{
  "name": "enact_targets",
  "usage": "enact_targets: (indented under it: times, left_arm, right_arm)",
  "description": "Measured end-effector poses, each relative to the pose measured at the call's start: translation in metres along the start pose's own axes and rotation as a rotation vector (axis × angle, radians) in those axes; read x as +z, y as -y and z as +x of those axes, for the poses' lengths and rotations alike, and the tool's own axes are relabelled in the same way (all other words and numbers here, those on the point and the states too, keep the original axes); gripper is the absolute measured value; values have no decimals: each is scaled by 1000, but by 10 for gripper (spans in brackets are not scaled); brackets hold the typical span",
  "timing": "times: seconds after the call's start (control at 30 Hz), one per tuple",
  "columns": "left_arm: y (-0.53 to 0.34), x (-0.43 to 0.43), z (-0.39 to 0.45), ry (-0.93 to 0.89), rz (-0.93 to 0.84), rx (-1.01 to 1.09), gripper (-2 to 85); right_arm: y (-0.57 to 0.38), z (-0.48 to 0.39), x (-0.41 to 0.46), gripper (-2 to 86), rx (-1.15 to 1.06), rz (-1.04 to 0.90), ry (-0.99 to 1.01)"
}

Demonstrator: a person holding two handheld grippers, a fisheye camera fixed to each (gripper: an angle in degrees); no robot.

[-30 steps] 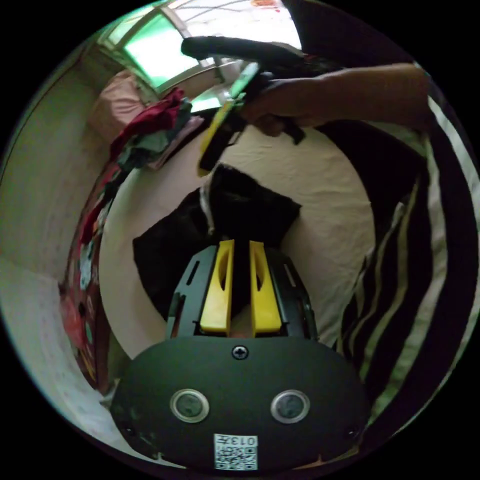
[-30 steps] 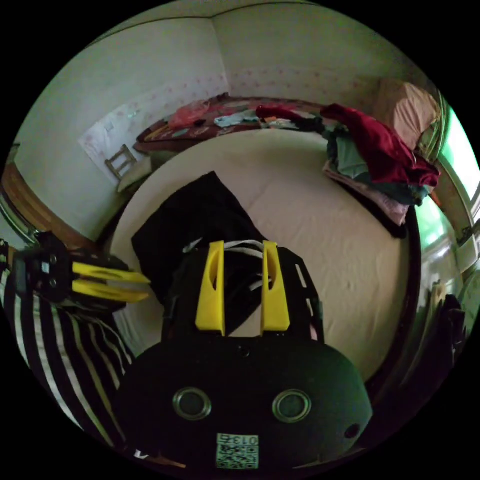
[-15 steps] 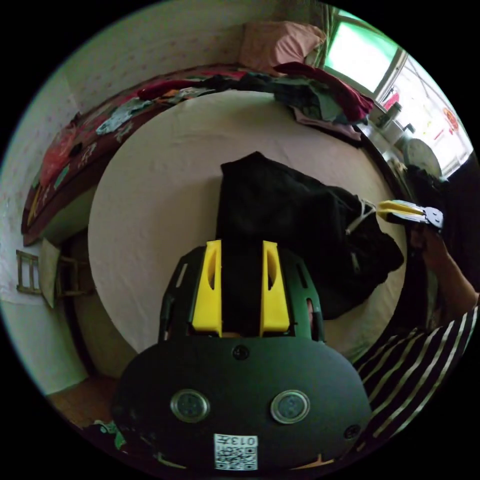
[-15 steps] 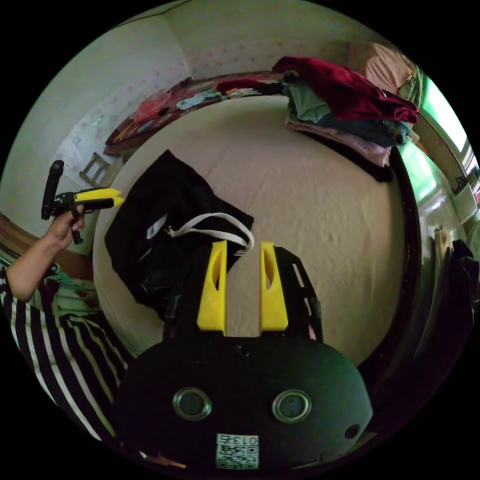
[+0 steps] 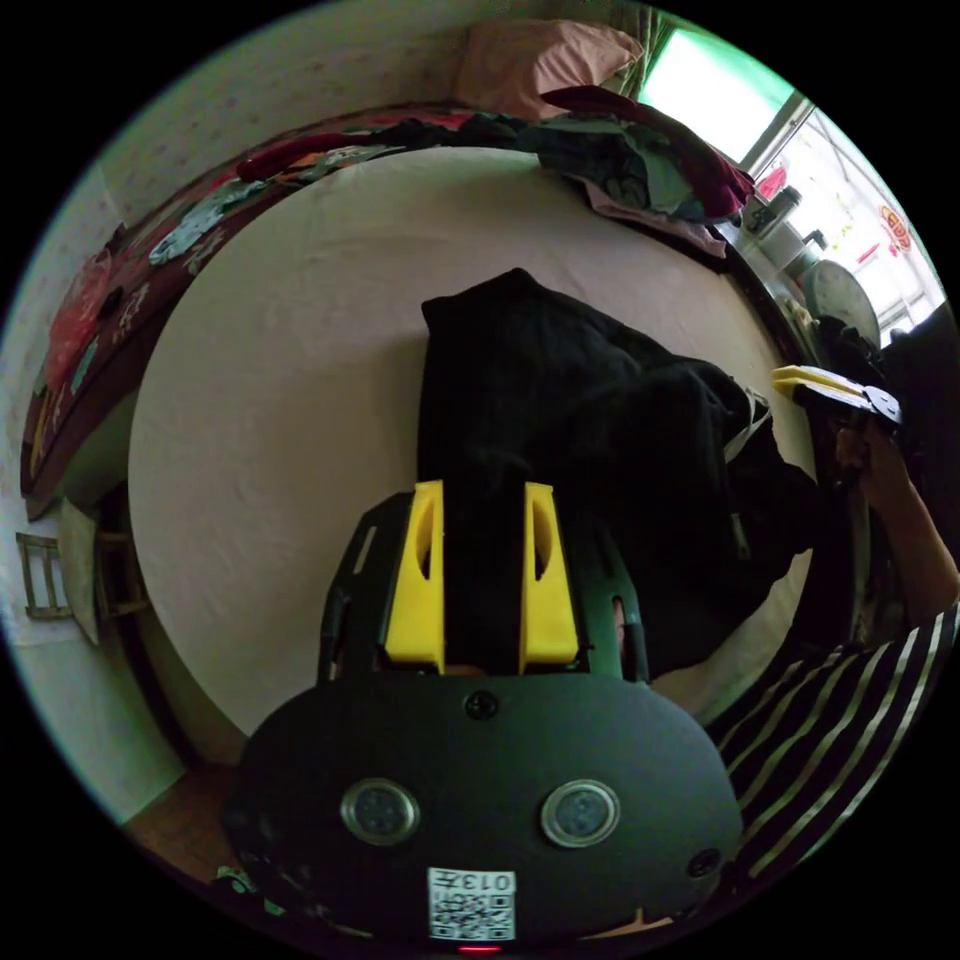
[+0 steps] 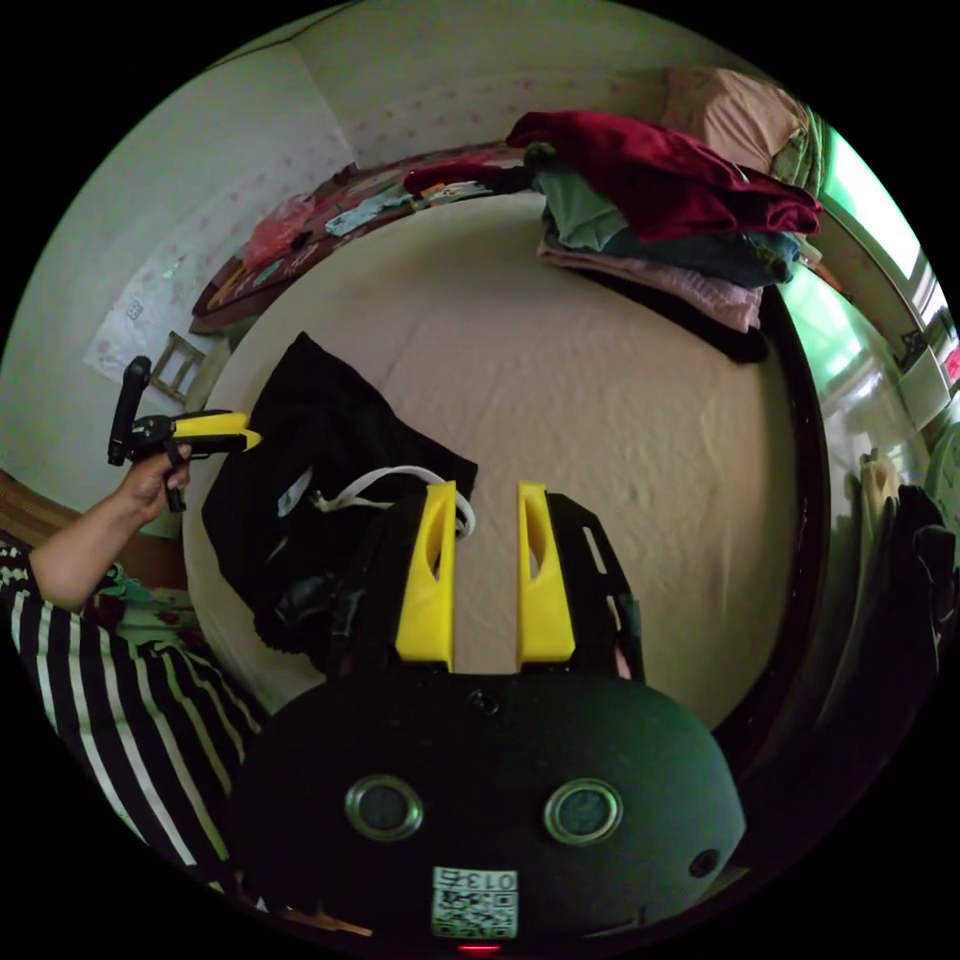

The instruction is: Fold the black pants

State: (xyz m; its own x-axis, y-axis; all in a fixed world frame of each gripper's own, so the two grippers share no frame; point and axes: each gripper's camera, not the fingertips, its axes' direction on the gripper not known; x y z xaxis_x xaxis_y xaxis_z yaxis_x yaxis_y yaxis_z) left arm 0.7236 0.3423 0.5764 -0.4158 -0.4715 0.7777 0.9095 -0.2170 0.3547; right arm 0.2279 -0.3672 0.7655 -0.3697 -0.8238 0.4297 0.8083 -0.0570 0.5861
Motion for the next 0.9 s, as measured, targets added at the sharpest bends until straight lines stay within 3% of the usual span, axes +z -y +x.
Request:
enact_targets:
  times: [0.9]
  left_arm:
    - [82,-30,-86,8,-40,5,112]
  right_arm:
    - [-12,56,19,92,94,62,63]
